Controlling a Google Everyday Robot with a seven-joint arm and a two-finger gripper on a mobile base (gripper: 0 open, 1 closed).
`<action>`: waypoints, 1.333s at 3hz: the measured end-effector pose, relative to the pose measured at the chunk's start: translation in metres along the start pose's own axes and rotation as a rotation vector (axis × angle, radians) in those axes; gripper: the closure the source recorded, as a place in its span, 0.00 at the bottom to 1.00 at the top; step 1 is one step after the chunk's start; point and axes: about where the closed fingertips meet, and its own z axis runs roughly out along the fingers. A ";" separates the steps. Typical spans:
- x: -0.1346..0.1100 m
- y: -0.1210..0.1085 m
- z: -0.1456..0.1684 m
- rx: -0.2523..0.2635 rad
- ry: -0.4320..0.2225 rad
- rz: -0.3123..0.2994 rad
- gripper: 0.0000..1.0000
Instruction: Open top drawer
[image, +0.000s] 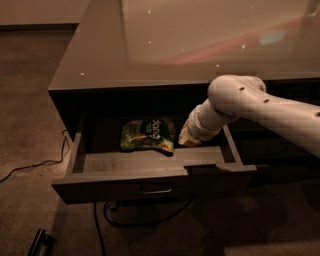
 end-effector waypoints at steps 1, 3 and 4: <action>0.004 -0.003 0.020 -0.050 -0.007 -0.001 1.00; 0.018 0.039 0.041 -0.130 0.022 0.022 1.00; 0.027 0.060 0.042 -0.151 0.041 0.041 1.00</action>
Offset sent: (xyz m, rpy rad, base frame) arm -0.0159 0.0085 -0.0506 -0.0261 0.1248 0.0474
